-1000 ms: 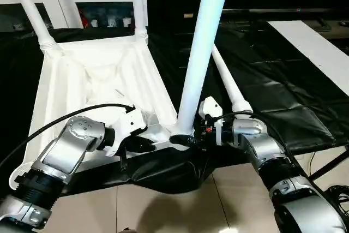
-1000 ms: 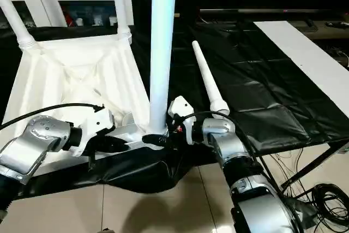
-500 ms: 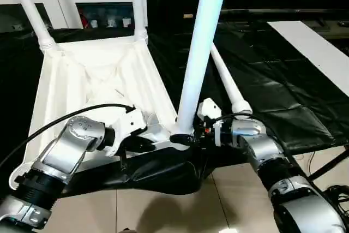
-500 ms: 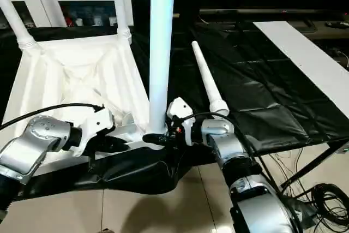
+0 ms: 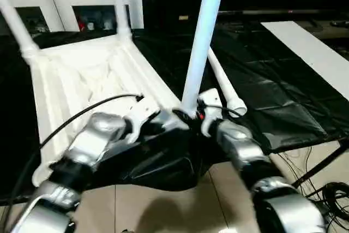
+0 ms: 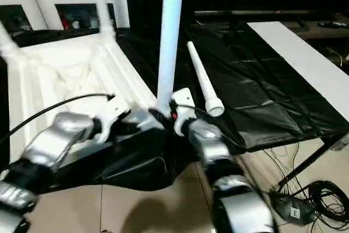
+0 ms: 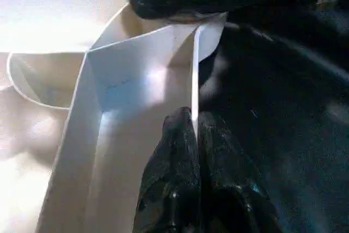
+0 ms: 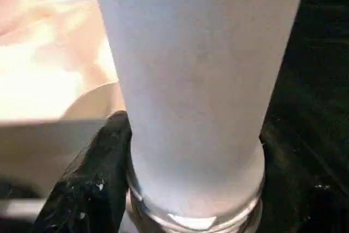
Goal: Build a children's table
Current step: Rotate leg to tighten
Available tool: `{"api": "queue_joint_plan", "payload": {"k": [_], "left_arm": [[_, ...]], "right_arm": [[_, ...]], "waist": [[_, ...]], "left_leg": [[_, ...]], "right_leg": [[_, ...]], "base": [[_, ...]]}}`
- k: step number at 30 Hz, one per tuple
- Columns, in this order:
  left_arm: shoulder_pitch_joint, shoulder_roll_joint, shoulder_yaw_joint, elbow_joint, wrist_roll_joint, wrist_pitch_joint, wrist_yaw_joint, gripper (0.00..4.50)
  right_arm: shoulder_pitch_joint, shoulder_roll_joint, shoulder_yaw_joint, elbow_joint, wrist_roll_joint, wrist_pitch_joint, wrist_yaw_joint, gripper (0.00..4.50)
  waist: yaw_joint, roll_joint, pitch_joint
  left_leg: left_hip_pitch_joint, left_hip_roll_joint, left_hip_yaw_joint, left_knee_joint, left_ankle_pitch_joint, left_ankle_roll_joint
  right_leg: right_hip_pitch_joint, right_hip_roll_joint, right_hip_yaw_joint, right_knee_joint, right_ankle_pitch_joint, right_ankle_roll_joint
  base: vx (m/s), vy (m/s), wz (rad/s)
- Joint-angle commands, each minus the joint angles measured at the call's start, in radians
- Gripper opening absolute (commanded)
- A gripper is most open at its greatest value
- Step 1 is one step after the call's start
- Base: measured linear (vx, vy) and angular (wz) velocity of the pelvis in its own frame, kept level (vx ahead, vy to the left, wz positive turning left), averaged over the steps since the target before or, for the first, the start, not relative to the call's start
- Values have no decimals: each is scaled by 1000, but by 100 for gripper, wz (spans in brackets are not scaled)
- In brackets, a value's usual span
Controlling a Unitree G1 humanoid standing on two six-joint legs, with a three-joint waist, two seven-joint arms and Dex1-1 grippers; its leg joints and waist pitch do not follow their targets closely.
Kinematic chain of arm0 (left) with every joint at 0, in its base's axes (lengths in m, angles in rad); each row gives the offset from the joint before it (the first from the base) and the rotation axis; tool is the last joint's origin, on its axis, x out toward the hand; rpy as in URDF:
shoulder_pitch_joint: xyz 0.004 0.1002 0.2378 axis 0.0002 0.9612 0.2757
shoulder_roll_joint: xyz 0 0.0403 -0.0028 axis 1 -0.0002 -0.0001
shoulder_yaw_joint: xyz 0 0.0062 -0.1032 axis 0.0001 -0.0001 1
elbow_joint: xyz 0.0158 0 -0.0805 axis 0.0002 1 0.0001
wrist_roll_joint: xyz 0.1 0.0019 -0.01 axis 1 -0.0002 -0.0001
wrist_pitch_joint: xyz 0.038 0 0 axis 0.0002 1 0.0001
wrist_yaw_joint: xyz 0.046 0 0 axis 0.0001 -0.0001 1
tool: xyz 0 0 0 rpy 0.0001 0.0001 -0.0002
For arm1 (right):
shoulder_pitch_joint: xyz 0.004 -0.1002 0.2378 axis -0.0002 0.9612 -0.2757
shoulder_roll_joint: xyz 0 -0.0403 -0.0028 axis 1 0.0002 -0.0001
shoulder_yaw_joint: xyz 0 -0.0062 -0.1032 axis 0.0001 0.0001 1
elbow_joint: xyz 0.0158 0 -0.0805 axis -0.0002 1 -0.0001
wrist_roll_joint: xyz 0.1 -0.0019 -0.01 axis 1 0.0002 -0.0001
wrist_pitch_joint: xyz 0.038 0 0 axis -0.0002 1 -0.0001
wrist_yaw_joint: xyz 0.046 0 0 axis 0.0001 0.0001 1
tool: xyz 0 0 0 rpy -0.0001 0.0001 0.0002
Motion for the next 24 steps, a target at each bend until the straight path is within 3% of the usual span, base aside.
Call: {"api": "queue_joint_plan", "payload": {"k": [1,4,6,9,12,14,17,19,24], "left_arm": [[-33,-16,37,53,34,17,86,0],[-49,-32,36,76,37,14,105,0],[-54,-33,30,83,39,9,108,0],[-51,-26,27,80,39,8,104,0],[-46,-18,21,78,42,3,97,0],[-43,-16,19,76,42,0,93,0],[-32,-4,8,58,42,-13,69,0],[-14,15,-5,31,42,-31,40,0],[8,38,-7,-5,36,-28,23,0]], "right_arm": [[-18,43,-51,80,-2,3,-247,272],[-32,82,-79,112,-3,-20,-401,272],[-40,103,-72,122,-16,-31,-434,272],[-55,124,-69,130,-5,-42,-394,272],[-65,132,-77,139,13,-65,-343,272],[-68,132,-79,140,17,-69,-333,342],[-72,112,-74,120,23,-97,-297,344],[-70,75,-66,84,24,-119,-239,370],[-39,29,-46,-7,64,-97,-24,411]], "waist": [[0,19,-52],[1,16,-53],[3,15,-54],[4,15,-55],[3,15,-52],[2,15,-51],[1,13,-50],[-1,12,-50],[-7,11,-55]], "left_leg": [[3,6,7,-72,-213,-26],[5,4,9,-71,-201,-35],[1,4,9,-70,-187,-21],[-2,4,9,-69,-166,-6],[-3,5,10,-71,-183,2],[0,6,10,-73,-200,1],[0,7,10,-74,-211,0],[-4,7,9,-74,-197,2],[-9,6,11,-64,-117,47]], "right_leg": [[46,-56,46,-83,-187,-181],[43,-52,45,-79,-137,-173],[47,-50,45,-73,-73,-176],[51,-50,44,-69,-23,-179],[51,-52,44,-72,-43,-180],[50,-52,45,-75,-74,-179],[49,-54,46,-79,-106,-175],[52,-55,45,-77,-95,-177],[59,-50,43,-63,37,-212]], "base": [[0,0,0],[0,0,0],[0,0,0],[0,0,0],[0,0,0],[0,0,0],[0,0,0],[0,0,0],[0,0,0]]}}
